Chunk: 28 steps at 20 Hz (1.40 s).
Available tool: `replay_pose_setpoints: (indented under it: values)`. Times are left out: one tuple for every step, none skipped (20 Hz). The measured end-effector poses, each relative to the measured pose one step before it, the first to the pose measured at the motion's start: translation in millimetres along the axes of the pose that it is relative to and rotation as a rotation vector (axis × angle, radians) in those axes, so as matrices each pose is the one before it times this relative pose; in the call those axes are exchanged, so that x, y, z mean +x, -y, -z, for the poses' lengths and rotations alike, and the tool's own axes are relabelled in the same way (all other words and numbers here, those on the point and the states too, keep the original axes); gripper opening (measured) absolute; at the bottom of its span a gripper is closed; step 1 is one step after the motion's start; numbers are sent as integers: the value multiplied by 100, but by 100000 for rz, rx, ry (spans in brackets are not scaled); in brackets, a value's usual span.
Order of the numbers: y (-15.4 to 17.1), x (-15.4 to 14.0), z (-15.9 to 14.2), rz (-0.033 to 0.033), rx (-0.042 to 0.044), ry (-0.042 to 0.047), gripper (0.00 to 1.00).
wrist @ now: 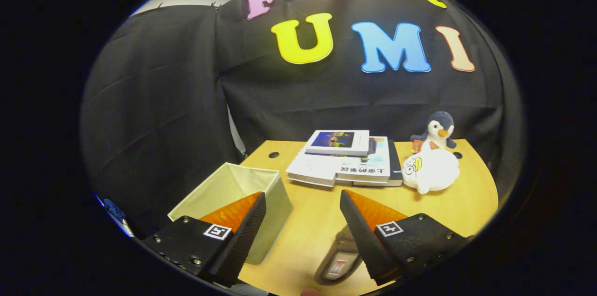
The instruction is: Open the storage box then place both shoes into the box .Put the left shoe in first, then the right shoe, with the right side of both shoes facing outward in a uniform manner.
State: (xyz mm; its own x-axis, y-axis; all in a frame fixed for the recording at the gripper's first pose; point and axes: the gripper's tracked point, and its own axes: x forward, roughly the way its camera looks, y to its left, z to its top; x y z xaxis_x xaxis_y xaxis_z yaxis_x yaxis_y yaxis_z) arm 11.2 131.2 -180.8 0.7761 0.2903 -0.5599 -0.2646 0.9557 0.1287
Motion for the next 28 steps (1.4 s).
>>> replay_pose_setpoints:
  values:
    - [1051, 149, 858, 1778, -53, -947, 97]
    - [894, 117, 990, 1599, 12, -1214, 98]
    - [935, 302, 970, 1712, -172, -1405, 97]
    - [921, 353, 1036, 1533, -344, -1353, 98]
    - [758, 317, 824, 1296, -127, -972, 98]
    - [641, 317, 833, 999, 315, -1194, 98]
    - [531, 278, 736, 638, 652, -1104, 98]
    - [445, 257, 769, 560, 679, -1199, 98]
    - [473, 212, 714, 652, 169, -1261, 98]
    - [517, 285, 718, 1053, -236, -1016, 98]
    - [525, 143, 558, 900, -536, -1273, 98]
    - [453, 185, 656, 751, -544, -1363, 98]
    - [355, 259, 798, 568, -400, -1557, 98]
    - [331, 311, 779, 480, -259, -1683, 98]
    - [343, 260, 710, 628, -113, -1569, 98]
    - [282, 274, 772, 461, 156, -1815, 98]
    - [360, 296, 743, 43, 168, -1890, 98]
    - [456, 328, 701, 544, -119, -1795, 98]
    - [266, 192, 480, 104, -393, -1244, 98]
    - [-40, 283, 447, -993, 422, -1304, 98]
    - [-105, 168, 538, -443, 407, -1435, 97]
    - [-52, 158, 318, -329, -58, -952, 95]
    - [35, 88, 442, -256, 181, -1481, 94]
    - [-6, 190, 296, -88, 480, -1276, 87]
    - [-82, 173, 243, -445, 1415, -1372, 86]
    - [-70, 275, 367, -319, 2130, -1636, 86]
    - [-62, 179, 275, -683, 1927, -1538, 86]
    - [240, 384, 506, 1162, 2029, -2173, 82]
